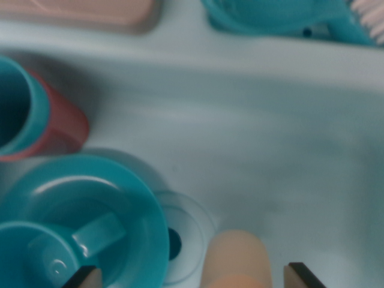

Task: Pick detergent from the sink

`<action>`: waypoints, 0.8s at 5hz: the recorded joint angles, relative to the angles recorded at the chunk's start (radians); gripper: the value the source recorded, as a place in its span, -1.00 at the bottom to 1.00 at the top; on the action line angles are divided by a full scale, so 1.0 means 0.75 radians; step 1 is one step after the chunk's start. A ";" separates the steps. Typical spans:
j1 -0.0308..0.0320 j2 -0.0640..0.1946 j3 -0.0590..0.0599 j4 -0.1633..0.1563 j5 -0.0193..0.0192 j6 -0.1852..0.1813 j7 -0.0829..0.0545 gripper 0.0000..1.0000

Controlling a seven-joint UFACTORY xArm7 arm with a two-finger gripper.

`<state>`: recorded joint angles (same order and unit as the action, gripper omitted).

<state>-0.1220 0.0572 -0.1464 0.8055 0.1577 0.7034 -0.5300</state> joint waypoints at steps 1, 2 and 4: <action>-0.0022 0.003 -0.005 -0.023 0.0043 -0.024 -0.014 -1.00; -0.0022 0.003 -0.005 -0.023 0.0043 -0.024 -0.014 -1.00; -0.0037 0.004 -0.008 -0.039 0.0072 -0.040 -0.023 -1.00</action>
<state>-0.1247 0.0605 -0.1521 0.7765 0.1631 0.6734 -0.5476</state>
